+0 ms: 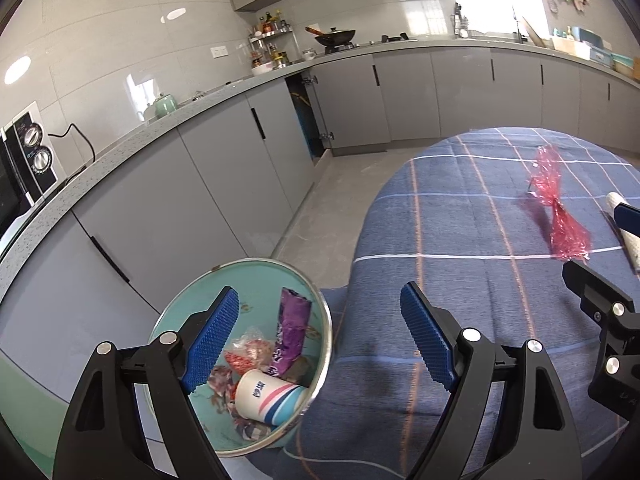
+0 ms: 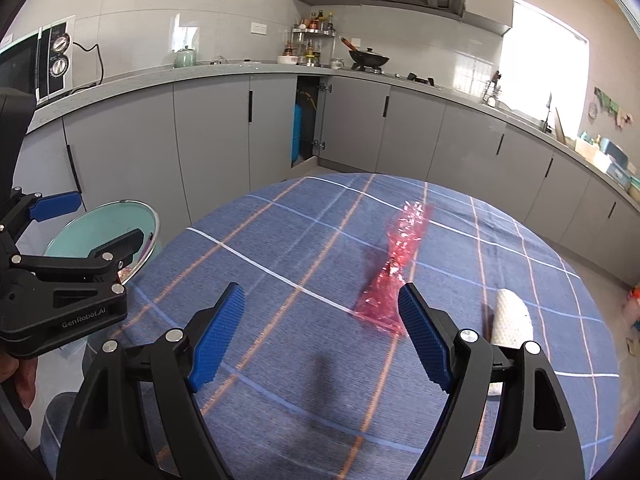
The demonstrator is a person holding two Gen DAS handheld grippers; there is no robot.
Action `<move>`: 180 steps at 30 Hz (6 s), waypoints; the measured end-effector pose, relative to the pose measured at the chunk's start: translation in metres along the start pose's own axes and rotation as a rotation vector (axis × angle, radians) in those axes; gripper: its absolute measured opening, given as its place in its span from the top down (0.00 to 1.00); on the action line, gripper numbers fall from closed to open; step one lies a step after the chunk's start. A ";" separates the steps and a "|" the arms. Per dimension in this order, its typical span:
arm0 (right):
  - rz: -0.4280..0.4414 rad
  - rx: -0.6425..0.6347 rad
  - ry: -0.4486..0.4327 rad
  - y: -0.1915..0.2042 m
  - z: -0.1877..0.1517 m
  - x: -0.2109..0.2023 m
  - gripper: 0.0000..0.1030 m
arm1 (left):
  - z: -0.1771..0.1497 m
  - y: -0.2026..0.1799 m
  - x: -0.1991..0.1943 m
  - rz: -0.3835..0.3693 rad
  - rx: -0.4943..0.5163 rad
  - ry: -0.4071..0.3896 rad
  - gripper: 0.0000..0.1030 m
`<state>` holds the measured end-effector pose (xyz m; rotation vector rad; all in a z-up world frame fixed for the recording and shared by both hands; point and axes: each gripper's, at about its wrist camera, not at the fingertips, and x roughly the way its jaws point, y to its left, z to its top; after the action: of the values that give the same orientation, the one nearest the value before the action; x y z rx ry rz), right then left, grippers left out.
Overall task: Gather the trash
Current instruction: 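Move both open grippers back to the red mesh bag and white foam sleeve, then grasp the red mesh bag with the left gripper while the right gripper grasps the white foam sleeve, then carry the red mesh bag and white foam sleeve over the teal bin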
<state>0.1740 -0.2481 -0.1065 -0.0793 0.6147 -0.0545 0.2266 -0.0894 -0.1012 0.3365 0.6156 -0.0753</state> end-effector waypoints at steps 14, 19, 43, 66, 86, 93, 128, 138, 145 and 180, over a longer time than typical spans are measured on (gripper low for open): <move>-0.081 0.043 0.021 -0.031 -0.004 -0.001 0.24 | 0.016 -0.030 -0.006 -0.055 0.033 -0.021 0.20; -0.140 0.074 0.050 -0.051 -0.007 0.000 0.24 | 0.024 -0.046 -0.005 -0.086 0.047 -0.027 0.20; -0.285 0.212 0.205 -0.139 -0.028 0.015 0.24 | 0.051 -0.133 0.015 -0.237 0.123 0.004 0.16; -0.247 0.242 0.280 -0.159 -0.037 0.023 0.77 | 0.055 -0.158 0.023 -0.285 0.133 0.034 0.16; -0.242 0.258 0.265 -0.169 -0.040 0.016 0.77 | 0.048 -0.189 0.047 -0.430 0.180 0.158 0.73; -0.222 0.221 0.245 -0.153 -0.039 0.012 0.78 | 0.042 -0.168 0.034 -0.349 0.188 0.113 0.76; -0.123 0.081 0.170 -0.060 -0.021 -0.005 0.79 | 0.009 -0.078 0.012 -0.234 0.084 0.095 0.76; -0.074 0.036 0.130 -0.038 -0.008 -0.010 0.79 | 0.005 -0.056 0.006 -0.207 0.057 0.086 0.76; -0.032 -0.002 0.104 -0.014 0.001 -0.010 0.79 | -0.002 -0.033 0.005 -0.182 0.028 0.089 0.76; 0.145 -0.137 0.042 0.090 0.033 0.004 0.79 | -0.037 0.079 0.010 -0.012 -0.098 0.124 0.76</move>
<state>0.1990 -0.1574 -0.0902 -0.1659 0.6641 0.1270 0.2274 -0.0023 -0.1122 0.2434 0.7417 -0.0357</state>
